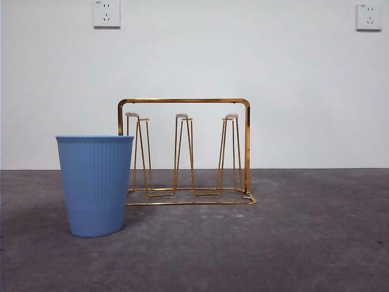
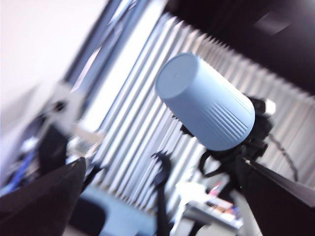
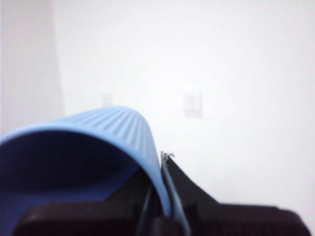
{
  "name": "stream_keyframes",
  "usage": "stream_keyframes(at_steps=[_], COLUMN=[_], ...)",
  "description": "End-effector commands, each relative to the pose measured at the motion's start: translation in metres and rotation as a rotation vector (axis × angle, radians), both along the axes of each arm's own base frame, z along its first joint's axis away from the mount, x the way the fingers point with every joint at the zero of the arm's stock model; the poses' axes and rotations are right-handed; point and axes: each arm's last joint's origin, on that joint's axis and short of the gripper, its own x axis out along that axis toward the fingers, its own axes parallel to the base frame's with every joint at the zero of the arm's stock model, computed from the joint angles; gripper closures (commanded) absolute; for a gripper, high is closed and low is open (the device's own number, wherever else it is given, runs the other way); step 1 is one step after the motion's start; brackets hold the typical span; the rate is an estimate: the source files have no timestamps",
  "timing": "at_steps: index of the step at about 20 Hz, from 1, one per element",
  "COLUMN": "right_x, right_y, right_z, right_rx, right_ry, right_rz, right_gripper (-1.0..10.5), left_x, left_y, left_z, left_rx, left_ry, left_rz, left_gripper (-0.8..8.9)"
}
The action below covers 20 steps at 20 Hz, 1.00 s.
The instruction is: Pick up cup 1,put cup 1 in the cup rack,pick up cup 2,put cup 2 in the cup rack
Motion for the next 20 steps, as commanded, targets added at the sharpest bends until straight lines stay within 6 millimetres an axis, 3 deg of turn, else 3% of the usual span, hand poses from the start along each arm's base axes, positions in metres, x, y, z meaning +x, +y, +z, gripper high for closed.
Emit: stream_keyframes(at_steps=[1,8,20], right_x=[0.001,0.005,0.041], right_y=[0.002,0.006,0.035], right_z=[0.003,0.007,-0.004], right_rx=[0.027,0.041,-0.002], right_ry=[-0.030,-0.069,-0.003], right_rz=[0.037,0.068,0.153], right_gripper=[9.6,9.6,9.6], left_x=[0.000,0.004,0.016], left_y=[-0.016,-0.047,-0.062], left_z=[0.004,-0.001,-0.013], left_rx=[-0.126,-0.383,-0.492], left_ry=[-0.010,-0.071,-0.059], left_rz=[-0.051,-0.103,-0.040], left_gripper=[1.61,1.61,1.61])
